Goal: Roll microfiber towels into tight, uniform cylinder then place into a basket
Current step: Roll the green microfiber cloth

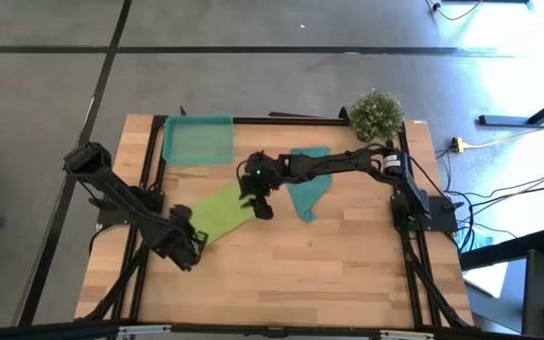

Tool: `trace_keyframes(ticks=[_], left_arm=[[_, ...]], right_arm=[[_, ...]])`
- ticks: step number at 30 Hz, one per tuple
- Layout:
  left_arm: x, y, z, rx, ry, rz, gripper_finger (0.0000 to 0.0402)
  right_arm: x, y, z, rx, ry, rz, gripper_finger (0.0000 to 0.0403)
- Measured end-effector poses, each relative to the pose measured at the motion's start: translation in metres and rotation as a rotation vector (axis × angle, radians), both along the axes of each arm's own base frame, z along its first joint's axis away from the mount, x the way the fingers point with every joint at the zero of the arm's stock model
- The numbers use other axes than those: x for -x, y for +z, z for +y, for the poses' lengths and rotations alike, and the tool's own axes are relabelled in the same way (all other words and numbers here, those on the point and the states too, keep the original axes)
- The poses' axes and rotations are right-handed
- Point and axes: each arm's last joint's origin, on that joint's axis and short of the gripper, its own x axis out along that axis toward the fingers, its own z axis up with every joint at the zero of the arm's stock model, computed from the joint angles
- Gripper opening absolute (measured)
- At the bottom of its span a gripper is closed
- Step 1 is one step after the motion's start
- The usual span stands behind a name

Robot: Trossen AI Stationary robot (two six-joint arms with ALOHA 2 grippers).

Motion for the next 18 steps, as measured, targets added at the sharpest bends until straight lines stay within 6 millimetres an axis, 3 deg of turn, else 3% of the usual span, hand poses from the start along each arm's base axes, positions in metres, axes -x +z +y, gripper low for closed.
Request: trace_keyframes(ticks=[4, 9, 18], left_arm=[[-0.002, -0.019, -0.002, 0.019, -0.047, -0.060, 0.0078], [-0.001, -0.042, 0.001, 0.026, -0.034, -0.045, 0.0078], [-0.014, -0.044, -0.009, 0.129, -0.083, -0.163, 0.0078]], right_arm=[[0.006, -0.015, 0.012, 0.020, -0.013, 0.060, 0.0149], [0.015, -0.031, 0.012, 0.049, -0.044, 0.111, 0.0149], [0.025, -0.046, -0.007, 0.163, -0.179, 0.155, 0.0149]])
